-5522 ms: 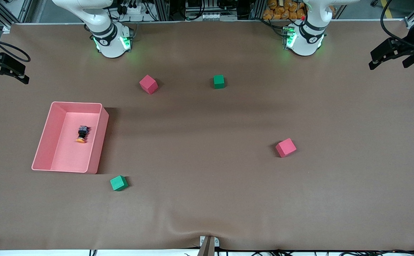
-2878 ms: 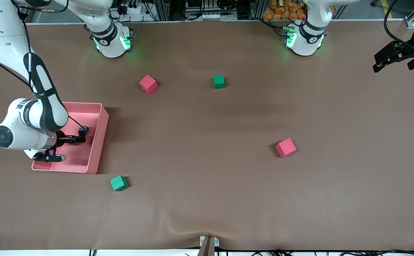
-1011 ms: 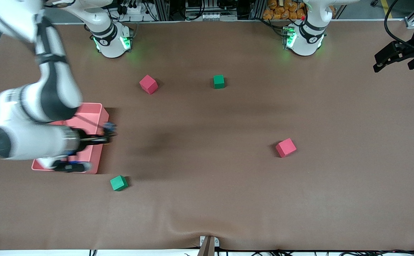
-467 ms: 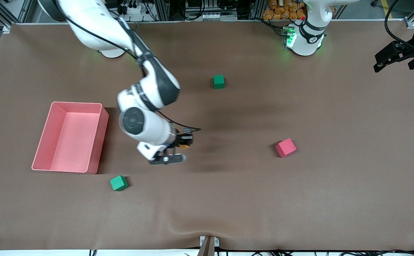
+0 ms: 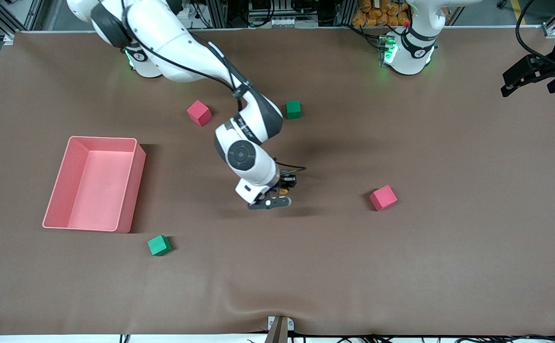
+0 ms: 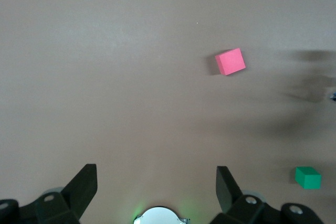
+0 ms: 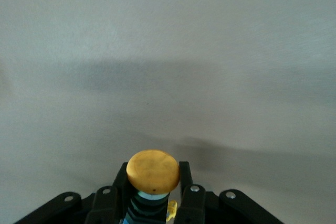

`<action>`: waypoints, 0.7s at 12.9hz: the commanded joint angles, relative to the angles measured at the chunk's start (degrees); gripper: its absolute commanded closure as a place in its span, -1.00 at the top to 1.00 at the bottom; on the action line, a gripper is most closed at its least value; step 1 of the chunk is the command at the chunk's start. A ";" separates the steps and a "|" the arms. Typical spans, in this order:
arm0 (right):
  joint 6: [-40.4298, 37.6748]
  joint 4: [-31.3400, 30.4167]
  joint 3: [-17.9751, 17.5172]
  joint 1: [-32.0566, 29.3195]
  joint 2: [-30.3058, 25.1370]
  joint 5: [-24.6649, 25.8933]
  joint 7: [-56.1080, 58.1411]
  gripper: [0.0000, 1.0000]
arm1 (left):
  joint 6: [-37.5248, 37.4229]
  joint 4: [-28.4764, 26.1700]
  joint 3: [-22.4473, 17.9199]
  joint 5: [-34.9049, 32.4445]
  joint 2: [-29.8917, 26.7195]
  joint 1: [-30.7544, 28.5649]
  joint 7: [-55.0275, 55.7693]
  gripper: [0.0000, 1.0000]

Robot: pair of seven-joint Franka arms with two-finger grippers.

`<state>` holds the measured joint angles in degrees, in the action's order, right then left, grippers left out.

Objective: Place and upright button with both arms
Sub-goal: 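Carry the button to the table center with the right gripper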

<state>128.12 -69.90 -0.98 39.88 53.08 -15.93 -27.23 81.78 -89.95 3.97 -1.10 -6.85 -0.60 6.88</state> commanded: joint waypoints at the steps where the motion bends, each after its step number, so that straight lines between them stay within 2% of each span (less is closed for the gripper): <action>1: -1.55 6.71 1.07 2.39 4.93 -0.78 -1.42 -1.00 | -0.75 1.18 0.25 -1.10 0.08 -0.28 -0.38 1.00; 7: -3.14 6.36 1.25 3.89 4.93 2.48 -1.42 -1.00 | -0.75 1.09 0.25 -1.10 0.08 -0.28 -0.38 1.00; 8: -2.70 6.36 1.25 3.89 5.02 2.48 -1.50 -0.77 | -0.75 1.09 0.16 -1.10 0.08 -0.19 -0.38 1.00; 9: -2.70 6.27 1.25 3.89 5.10 2.48 -1.42 -0.63 | -0.75 1.00 0.16 -1.10 0.08 -0.19 -0.38 1.00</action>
<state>126.01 -65.60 -0.27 43.35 56.99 -14.55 -27.61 81.78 -89.85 3.93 -1.10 -6.85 -0.60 6.88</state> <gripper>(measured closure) 0.604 0.000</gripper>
